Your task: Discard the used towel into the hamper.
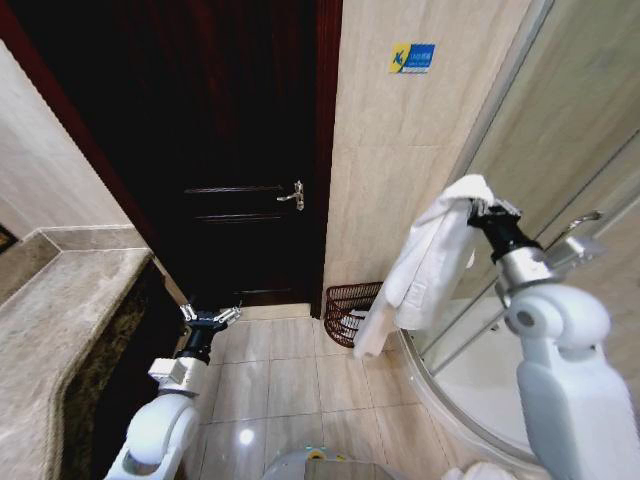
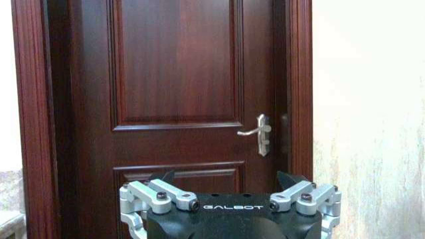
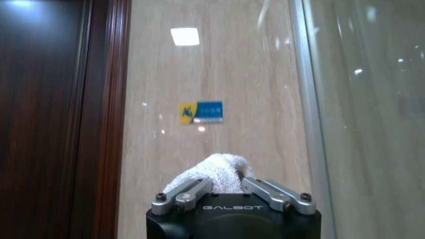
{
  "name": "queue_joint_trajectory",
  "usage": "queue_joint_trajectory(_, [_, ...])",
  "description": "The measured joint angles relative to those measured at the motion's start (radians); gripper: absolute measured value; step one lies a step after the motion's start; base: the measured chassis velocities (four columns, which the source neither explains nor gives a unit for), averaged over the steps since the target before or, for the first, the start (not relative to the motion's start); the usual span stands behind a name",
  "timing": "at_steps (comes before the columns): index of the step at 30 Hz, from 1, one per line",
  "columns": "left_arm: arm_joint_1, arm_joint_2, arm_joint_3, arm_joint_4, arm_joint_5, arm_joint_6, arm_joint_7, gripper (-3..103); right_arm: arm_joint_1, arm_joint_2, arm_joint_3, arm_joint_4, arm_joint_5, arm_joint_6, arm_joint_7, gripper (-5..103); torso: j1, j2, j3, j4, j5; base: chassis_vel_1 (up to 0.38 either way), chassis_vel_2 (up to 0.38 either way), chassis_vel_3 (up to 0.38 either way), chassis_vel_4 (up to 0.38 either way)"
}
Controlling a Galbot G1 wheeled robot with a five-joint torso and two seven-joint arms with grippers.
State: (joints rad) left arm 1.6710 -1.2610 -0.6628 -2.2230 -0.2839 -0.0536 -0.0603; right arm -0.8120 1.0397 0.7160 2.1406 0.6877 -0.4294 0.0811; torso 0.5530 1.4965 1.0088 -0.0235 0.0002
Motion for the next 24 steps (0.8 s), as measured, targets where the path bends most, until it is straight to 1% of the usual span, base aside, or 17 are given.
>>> queue_joint_trajectory(1, [0.0,0.0,0.0,0.0,0.0,0.0,0.0,100,0.0,0.0,0.0,0.0,0.0,0.0,0.0,3,0.0,0.0,0.0,0.0,0.0,0.0,0.0,0.0,0.0])
queue_joint_trajectory(4, [0.006,-0.003,-0.007,0.002,0.008,-0.002,0.0,100,0.142,-0.013,-0.034,-0.073,0.06,-0.005,0.01,3,0.0,0.0,0.0,0.0001,-0.0003,0.0,0.0,0.0,0.0])
queue_joint_trajectory(5, [0.006,-0.003,-0.007,0.002,0.008,-0.002,0.0,100,0.142,-0.013,-0.034,-0.073,0.06,-0.005,0.01,3,0.0,0.0,0.0,0.0001,-0.0003,0.0,0.0,0.0,0.0])
queue_joint_trajectory(6, [0.008,-0.003,-0.013,0.002,0.009,-0.003,0.001,100,0.193,-0.017,-0.05,-0.104,0.068,-0.006,0.01,3,0.0,0.0,0.0,0.0002,-0.0003,0.0,0.0,0.0,0.0])
queue_joint_trajectory(7, [0.009,-0.003,-0.017,0.002,0.009,-0.003,0.001,100,0.227,-0.02,-0.062,-0.128,0.069,-0.006,0.011,3,0.0,0.0,0.0,0.0002,-0.0002,0.0,0.0,0.0,0.0])
queue_joint_trajectory(8, [0.009,-0.003,-0.017,0.002,0.009,-0.003,0.001,100,0.227,-0.02,-0.062,-0.128,0.069,-0.006,0.011,3,0.0,0.0,0.0,0.0002,-0.0002,0.0,0.0,0.0,0.0])
queue_joint_trajectory(12, [0.01,-0.003,-0.027,0.002,0.009,-0.003,0.001,100,0.365,-0.035,-0.109,-0.214,0.071,-0.011,0.013,3,0.0,0.0,0.0,0.0,-0.0001,0.0,0.0,0.0,0.0])
queue_joint_trajectory(13, [0.01,-0.003,-0.027,0.002,0.009,-0.003,0.001,100,0.365,-0.035,-0.109,-0.214,0.071,-0.011,0.013,3,0.0,0.0,0.0,0.0,-0.0001,0.0,0.0,0.0,0.0])
queue_joint_trajectory(16, [0.012,-0.006,-0.03,-0.002,0.009,-0.003,0.001,100,0.469,-0.042,-0.148,-0.276,0.076,-0.013,0.017,3,0.0,0.0,0.0,0.0001,-0.0002,0.0,0.0,0.0,0.0])
queue_joint_trajectory(17, [0.012,-0.006,-0.03,-0.002,0.009,-0.003,0.001,100,0.469,-0.042,-0.148,-0.276,0.076,-0.013,0.017,3,0.0,0.0,0.0,0.0001,-0.0002,0.0,0.0,0.0,0.0])
queue_joint_trajectory(19, [0.015,-0.009,-0.032,-0.005,0.01,-0.004,0.001,100,0.538,-0.038,-0.178,-0.329,0.077,-0.013,0.021,3,0.0,0.0,0.0,-0.0001,-0.0006,0.0,0.0,0.0,0.0])
queue_joint_trajectory(20, [0.016,-0.009,-0.033,-0.007,0.01,-0.004,0.001,100,0.561,-0.033,-0.19,-0.35,0.076,-0.013,0.023,3,0.0,0.0,0.0,0.0001,-0.0002,0.0,0.0,0.0,0.0])
queue_joint_trajectory(24, [0.019,-0.011,-0.039,-0.012,0.01,-0.005,0.001,100,0.619,-0.014,-0.221,-0.405,0.067,-0.012,0.027,3,0.0,0.0,0.0,0.0,-0.0003,0.0,0.0,0.0,0.0])
